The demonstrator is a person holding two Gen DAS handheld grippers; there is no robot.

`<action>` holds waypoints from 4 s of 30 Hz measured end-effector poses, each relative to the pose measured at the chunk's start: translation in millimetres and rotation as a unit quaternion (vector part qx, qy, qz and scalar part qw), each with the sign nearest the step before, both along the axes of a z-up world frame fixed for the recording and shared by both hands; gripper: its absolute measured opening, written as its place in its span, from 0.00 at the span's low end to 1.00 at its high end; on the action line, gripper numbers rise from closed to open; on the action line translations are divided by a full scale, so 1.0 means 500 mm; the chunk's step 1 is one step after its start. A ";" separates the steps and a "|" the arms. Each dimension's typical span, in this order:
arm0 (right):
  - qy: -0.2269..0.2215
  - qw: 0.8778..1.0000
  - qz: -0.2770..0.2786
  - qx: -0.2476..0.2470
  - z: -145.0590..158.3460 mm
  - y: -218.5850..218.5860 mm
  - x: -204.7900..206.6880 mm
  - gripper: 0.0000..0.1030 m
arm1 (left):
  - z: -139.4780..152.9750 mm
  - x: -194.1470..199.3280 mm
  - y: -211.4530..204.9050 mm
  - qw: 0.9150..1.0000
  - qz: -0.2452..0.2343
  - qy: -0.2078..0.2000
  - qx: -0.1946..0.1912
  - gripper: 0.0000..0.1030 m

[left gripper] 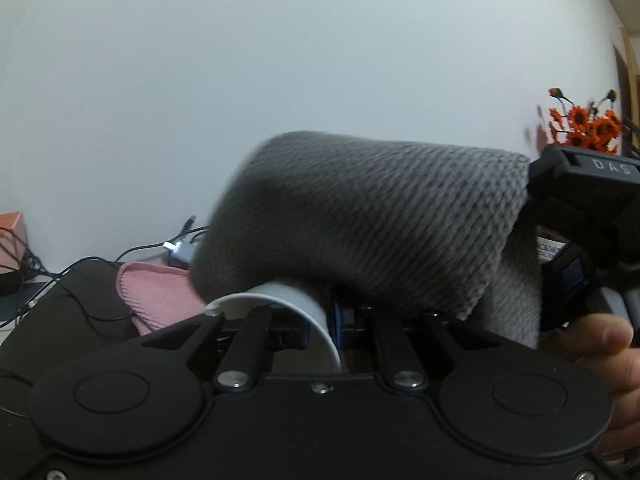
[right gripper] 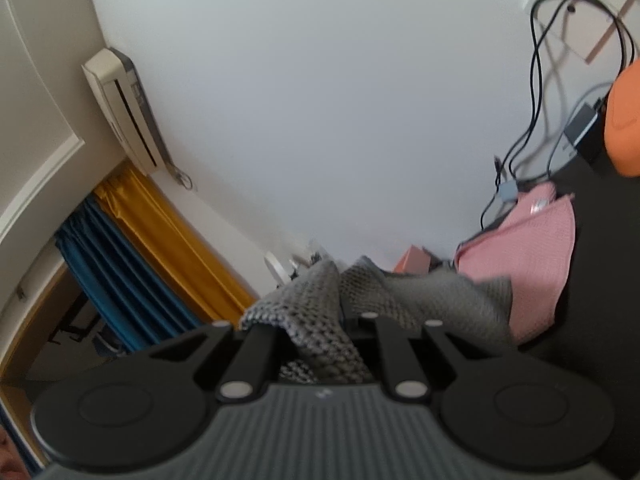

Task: Clean container
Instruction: 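Pull the right tool with the grey towel away from the cup, then open the right tool to drop the grey towel onto the table, then grasp the white cup with the right tool while the left tool releases it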

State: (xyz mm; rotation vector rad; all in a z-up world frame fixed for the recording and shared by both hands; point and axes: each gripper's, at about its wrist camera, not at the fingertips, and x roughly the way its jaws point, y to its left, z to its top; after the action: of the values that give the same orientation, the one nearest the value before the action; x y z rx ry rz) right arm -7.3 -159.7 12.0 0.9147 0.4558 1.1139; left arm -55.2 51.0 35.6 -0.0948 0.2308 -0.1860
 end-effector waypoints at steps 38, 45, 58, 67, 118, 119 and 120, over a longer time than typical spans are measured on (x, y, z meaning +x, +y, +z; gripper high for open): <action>-0.116 0.846 -0.367 -0.369 0.048 -0.039 0.041 0.83 | -0.003 0.019 -0.003 0.998 0.039 0.014 0.043 0.12; -0.099 0.828 -0.439 -0.334 0.064 -0.062 0.033 0.92 | -0.005 0.026 -0.006 0.998 0.022 0.028 0.043 0.12; -0.079 0.804 -0.323 -0.493 0.074 -0.018 0.073 0.90 | -0.005 0.039 -0.001 0.997 0.001 0.066 0.040 0.12; -0.028 0.839 -0.275 -0.469 0.094 -0.088 0.014 0.90 | -0.003 0.035 -0.008 0.994 -0.006 0.107 0.030 0.12; -0.183 0.883 -0.147 -0.407 0.017 0.112 -0.115 0.63 | 0.022 0.031 0.047 0.965 -0.160 0.122 -0.170 0.43; -0.180 0.879 -0.154 -0.413 0.017 0.110 -0.111 0.63 | 0.024 0.028 0.046 0.966 -0.158 0.118 -0.166 0.43; -0.177 0.875 -0.162 -0.421 0.015 0.107 -0.107 0.63 | 0.027 0.025 0.046 0.968 -0.154 0.111 -0.162 0.44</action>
State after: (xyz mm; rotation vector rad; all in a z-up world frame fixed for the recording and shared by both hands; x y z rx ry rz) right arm -60.6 -106.0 19.6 0.0014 0.4049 0.6352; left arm -42.9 73.9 48.9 -0.4078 0.4382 -0.5249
